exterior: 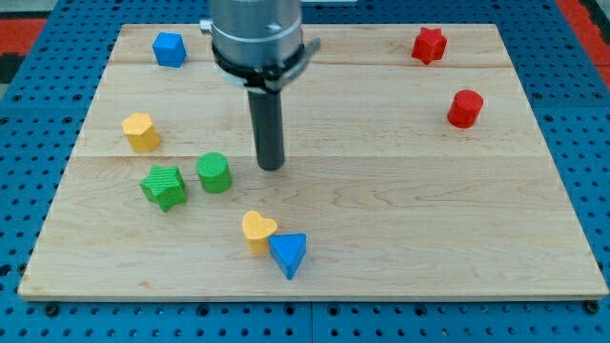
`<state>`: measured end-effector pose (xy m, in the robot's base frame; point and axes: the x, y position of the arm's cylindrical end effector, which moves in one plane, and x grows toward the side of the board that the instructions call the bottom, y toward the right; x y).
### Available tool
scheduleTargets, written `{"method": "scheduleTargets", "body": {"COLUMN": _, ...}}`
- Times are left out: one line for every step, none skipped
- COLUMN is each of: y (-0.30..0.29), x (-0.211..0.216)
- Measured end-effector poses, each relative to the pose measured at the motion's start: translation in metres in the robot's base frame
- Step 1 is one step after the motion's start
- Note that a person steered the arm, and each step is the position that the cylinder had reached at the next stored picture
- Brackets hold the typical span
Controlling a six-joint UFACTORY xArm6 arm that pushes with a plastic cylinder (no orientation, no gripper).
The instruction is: Push the hexagon above the green circle
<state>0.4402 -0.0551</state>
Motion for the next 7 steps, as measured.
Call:
{"method": "scheduleTargets", "body": {"y": -0.026, "x": -0.039}}
{"method": "scheduleTargets", "body": {"y": -0.047, "x": -0.087}}
{"method": "scheduleTargets", "body": {"y": -0.125, "x": -0.107}}
{"method": "scheduleTargets", "body": {"y": -0.209, "x": -0.063}}
{"method": "scheduleTargets", "body": {"y": -0.219, "x": -0.009}}
{"method": "scheduleTargets", "body": {"y": -0.189, "x": -0.023}}
{"method": "scheduleTargets", "body": {"y": -0.178, "x": -0.027}}
